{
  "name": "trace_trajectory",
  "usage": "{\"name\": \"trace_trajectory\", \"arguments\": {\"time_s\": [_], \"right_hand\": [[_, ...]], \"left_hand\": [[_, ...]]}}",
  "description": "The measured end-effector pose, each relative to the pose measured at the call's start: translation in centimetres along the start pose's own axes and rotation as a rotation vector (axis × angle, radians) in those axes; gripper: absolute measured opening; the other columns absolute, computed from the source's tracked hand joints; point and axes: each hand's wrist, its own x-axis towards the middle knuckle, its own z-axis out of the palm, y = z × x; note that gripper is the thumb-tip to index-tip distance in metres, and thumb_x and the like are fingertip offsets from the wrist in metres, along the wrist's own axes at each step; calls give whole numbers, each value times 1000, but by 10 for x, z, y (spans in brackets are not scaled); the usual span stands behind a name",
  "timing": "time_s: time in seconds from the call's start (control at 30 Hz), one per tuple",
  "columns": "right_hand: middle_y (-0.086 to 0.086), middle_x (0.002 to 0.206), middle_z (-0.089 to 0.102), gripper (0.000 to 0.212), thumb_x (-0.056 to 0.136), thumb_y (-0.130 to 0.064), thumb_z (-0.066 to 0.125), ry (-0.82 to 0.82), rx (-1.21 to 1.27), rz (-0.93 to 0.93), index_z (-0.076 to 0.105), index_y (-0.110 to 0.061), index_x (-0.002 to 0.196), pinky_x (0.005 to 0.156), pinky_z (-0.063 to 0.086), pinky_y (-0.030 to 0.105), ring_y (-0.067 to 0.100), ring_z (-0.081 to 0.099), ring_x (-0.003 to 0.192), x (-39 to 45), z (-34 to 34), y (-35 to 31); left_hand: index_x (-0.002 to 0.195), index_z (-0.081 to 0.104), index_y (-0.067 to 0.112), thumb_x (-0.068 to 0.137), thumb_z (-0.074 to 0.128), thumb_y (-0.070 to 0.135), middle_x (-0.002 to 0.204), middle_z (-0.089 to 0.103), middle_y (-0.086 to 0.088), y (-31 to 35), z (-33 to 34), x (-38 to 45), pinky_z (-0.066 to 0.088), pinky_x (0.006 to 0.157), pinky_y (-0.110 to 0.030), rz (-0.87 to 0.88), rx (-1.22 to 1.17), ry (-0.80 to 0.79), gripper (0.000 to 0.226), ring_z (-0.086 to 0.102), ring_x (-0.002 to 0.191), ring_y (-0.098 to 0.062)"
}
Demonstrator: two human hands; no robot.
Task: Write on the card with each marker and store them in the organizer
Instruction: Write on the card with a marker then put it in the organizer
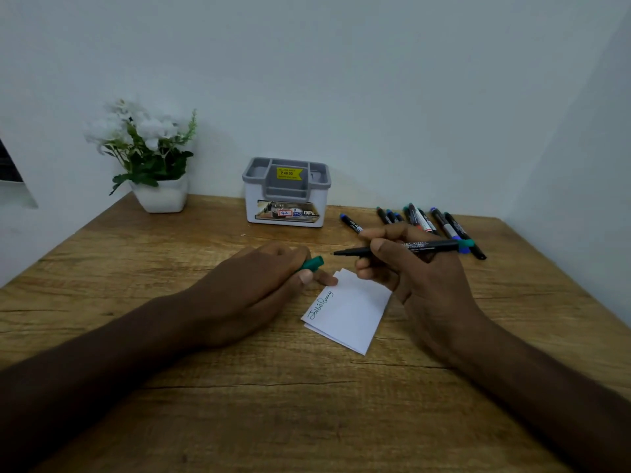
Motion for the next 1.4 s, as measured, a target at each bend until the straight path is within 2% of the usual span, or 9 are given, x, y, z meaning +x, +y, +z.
{"name": "trace_trajectory", "arguments": {"time_s": [0.1, 0.27, 0.4, 0.53, 0.67, 0.83, 0.97, 1.2, 1.4], "right_hand": [[13, 82, 77, 19, 83, -23, 74, -15, -40, -53, 73, -8, 94, 69, 63, 28, 23, 76, 75, -2, 0, -1], [14, 76, 76, 14, 83, -25, 73, -27, -54, -65, 72, -12, 86, 66, 63, 30, 24, 74, 69, -1, 0, 2], [14, 77, 77, 15, 88, -21, 73, -36, -117, -62, 72, -6, 92, 68, 64, 34, 25, 75, 70, -1, -2, 3], [15, 80, 79, 30, 82, -29, 76, -56, -207, -51, 75, -2, 96, 71, 65, 35, 25, 77, 72, -1, -2, 3], [11, 78, 80, 28, 81, -28, 78, -82, -290, -35, 76, -4, 96, 69, 64, 27, 20, 78, 70, -5, 3, 1], [6, 84, 83, 29, 79, -31, 84, -84, -351, 22, 81, -11, 99, 72, 64, 27, 18, 77, 73, -3, 2, -3], [-8, 88, 83, 15, 83, -15, 87, -184, -389, 31, 83, -16, 98, 66, 57, 15, 4, 76, 73, -7, 7, 1], [11, 90, 84, 24, 85, -15, 80, -173, -246, 75, 79, -5, 107, 72, 62, 20, 18, 81, 81, -5, 2, -1], [14, 91, 84, 29, 81, -20, 78, -149, -230, 87, 80, -6, 106, 73, 63, 20, 16, 81, 78, -7, 7, 5]], "left_hand": [[118, 46, 28, 99, 18, 60, 110, 58, 1, -4, 4, 0, 47, 79, -34, 4, 14, 9, 47, 56, 95, -19], [113, 44, 35, 101, 14, 61, 102, 53, 9, -3, 5, -2, 39, 73, -29, 17, 32, 26, 42, 51, 88, -10], [102, 34, 53, 105, 13, 61, 94, 48, 21, -3, 1, -2, 38, 69, -23, 25, -20, -18, 23, 47, 90, 3], [105, 35, 52, 101, 11, 64, 100, 48, 22, -2, 0, -2, 42, 70, -23, 43, 22, -35, 27, 49, 89, 1], [106, 38, 49, 103, 15, 60, 113, 50, 17, -2, 1, -2, 44, 74, -23, 75, 84, -31, 25, 49, 92, 2], [113, 42, 48, 104, 13, 61, 119, 53, 15, -4, 2, -1, 45, 76, -25, 87, 89, -17, 34, 49, 95, 2], [117, 49, 45, 102, 11, 63, 123, 54, 15, -3, 1, -3, 43, 80, -26, 100, 90, -22, 45, 48, 99, 3], [123, 48, 46, 99, 6, 66, 126, 52, 15, -3, 0, -3, 47, 80, -29, 57, 77, -50, 52, 49, 98, 0], [122, 51, 41, 102, 8, 62, 130, 53, 14, -3, -2, -4, 39, 81, -30, 69, 103, -52, 52, 41, 98, 5]]}}
